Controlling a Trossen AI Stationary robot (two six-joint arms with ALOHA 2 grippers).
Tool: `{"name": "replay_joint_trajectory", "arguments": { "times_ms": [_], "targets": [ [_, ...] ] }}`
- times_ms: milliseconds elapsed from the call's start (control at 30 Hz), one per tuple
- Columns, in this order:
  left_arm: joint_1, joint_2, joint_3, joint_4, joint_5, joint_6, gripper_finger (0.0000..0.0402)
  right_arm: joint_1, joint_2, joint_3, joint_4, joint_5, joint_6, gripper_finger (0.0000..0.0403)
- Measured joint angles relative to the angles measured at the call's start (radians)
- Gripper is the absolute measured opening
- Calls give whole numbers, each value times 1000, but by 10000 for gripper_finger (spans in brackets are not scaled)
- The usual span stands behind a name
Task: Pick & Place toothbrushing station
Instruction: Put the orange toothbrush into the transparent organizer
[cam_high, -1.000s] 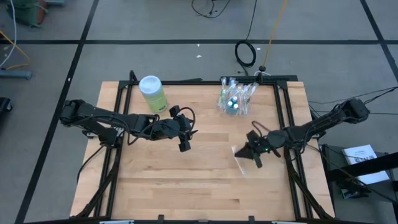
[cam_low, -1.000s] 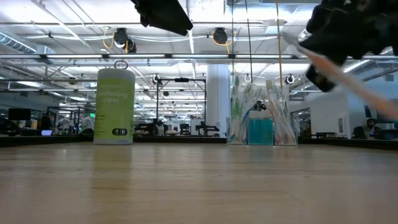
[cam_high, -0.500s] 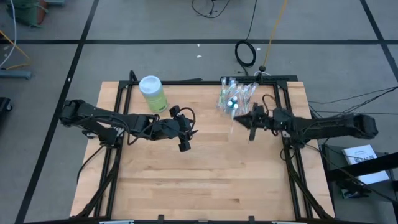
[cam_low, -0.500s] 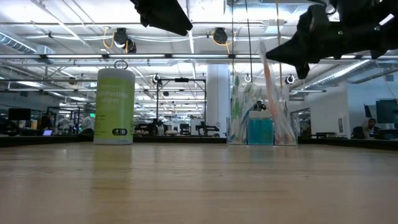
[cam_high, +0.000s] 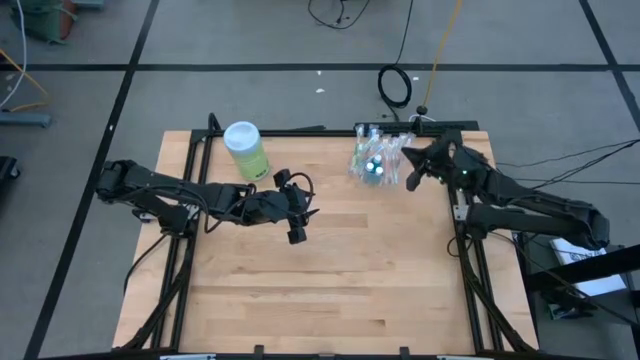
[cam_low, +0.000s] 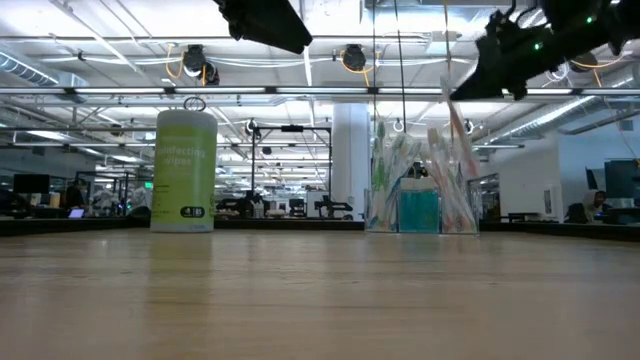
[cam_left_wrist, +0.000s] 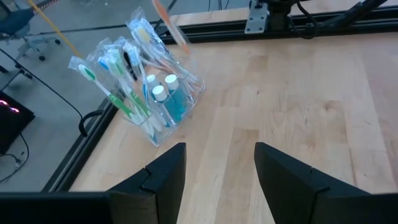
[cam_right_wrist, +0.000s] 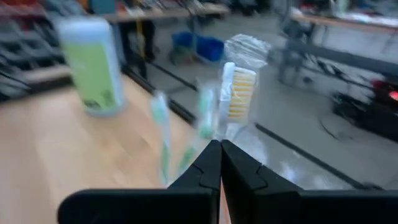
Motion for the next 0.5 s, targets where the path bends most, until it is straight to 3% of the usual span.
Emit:
{"name": "replay_joint_trajectory", "arguments": {
  "times_ms": [133,300,500],
  "targets": [
    [0,0,0,-1,0,0,196,-10,15,-42,-23,67,-20,0],
    [0,0,0,-4,1,-3,196,-9,34,-148,213,89,-56,0],
    [1,0,0,-10,2,-6,196,-9,27,-167,388,87,-63,0]
  ]
}}
